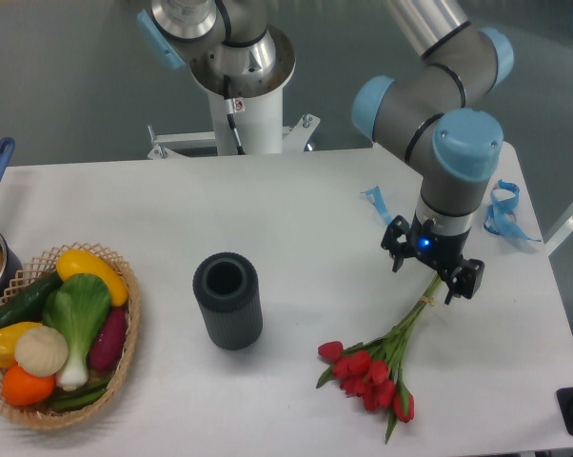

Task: Pick up the flowers from the table
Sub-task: 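Move the open gripper toward the stems of the red tulip bunch, then lower the gripper onto the tulip stems and close it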

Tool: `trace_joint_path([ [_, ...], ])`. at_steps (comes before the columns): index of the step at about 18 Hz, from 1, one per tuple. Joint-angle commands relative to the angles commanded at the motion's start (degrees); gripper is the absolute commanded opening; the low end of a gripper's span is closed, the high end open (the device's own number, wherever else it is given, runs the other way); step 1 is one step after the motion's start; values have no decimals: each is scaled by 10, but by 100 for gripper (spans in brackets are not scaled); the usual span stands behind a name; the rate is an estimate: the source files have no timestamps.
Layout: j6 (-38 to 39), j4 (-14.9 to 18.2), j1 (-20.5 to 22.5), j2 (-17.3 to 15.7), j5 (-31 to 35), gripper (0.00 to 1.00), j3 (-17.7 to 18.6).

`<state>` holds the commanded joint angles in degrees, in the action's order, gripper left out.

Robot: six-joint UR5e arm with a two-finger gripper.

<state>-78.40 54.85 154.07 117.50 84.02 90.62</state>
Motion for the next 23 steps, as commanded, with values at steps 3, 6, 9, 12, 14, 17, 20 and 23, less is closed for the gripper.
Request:
trace_joint_path([
  [3,-2,-3,-1,18,-1,100,3],
  [6,-1,-4,-4,38,-1,100,4],
  [9,-1,-14,-6,47,-1,100,3],
  [12,-1,-32,-6,59,-1,100,-1],
  [14,-1,-38,-6,65,-1,96,-5],
  [17,11,-40,-7,68,0,69,-5],
  [20,12,-40,-8,68,1,61,-7],
  [23,12,-40,-9,68,1,47,-7],
])
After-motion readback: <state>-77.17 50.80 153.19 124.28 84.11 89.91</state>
